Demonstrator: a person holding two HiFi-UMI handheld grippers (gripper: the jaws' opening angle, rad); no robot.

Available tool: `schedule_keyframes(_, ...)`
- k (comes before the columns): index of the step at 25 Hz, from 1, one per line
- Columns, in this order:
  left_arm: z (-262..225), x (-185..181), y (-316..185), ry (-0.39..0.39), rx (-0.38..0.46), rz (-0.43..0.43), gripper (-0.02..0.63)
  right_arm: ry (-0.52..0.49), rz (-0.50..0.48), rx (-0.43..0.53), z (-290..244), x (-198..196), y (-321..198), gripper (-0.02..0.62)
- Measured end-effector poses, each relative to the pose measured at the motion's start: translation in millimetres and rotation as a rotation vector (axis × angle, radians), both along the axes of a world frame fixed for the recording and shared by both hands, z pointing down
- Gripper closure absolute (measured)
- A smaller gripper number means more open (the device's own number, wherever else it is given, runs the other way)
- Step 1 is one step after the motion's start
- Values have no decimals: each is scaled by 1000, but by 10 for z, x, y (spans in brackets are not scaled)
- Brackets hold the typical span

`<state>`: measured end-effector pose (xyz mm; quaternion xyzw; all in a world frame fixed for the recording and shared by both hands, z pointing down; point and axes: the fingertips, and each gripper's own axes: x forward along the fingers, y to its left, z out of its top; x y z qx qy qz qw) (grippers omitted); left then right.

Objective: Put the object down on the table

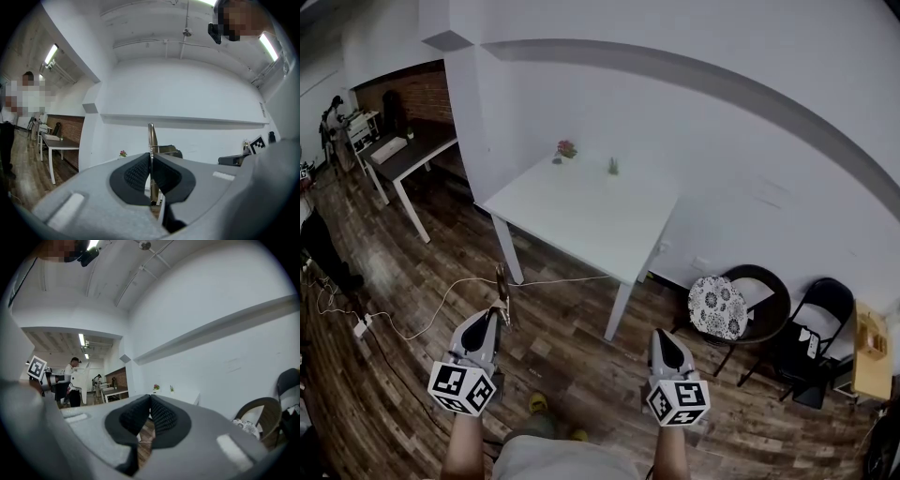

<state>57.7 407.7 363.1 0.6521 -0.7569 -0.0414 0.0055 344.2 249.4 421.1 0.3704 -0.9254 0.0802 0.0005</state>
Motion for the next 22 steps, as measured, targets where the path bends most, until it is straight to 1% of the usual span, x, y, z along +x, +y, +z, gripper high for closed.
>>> schedule_keyframes(7, 80, -185, -173, 11, 1, -4, 597, 11, -11, -6, 75, -197, -181, 594)
schedule_keyframes(12, 167, -343, -413, 26, -11, -1, 597, 32, -13, -11, 114, -333, -377, 594)
schedule_keyframes(15, 244, -420, -586, 29, -24, 14, 597, 41, 4, -9, 146, -397, -541, 594)
schedule_keyframes(22, 298, -873, -1031, 40, -23, 19, 597, 64, 5, -4, 205, -855, -929, 592)
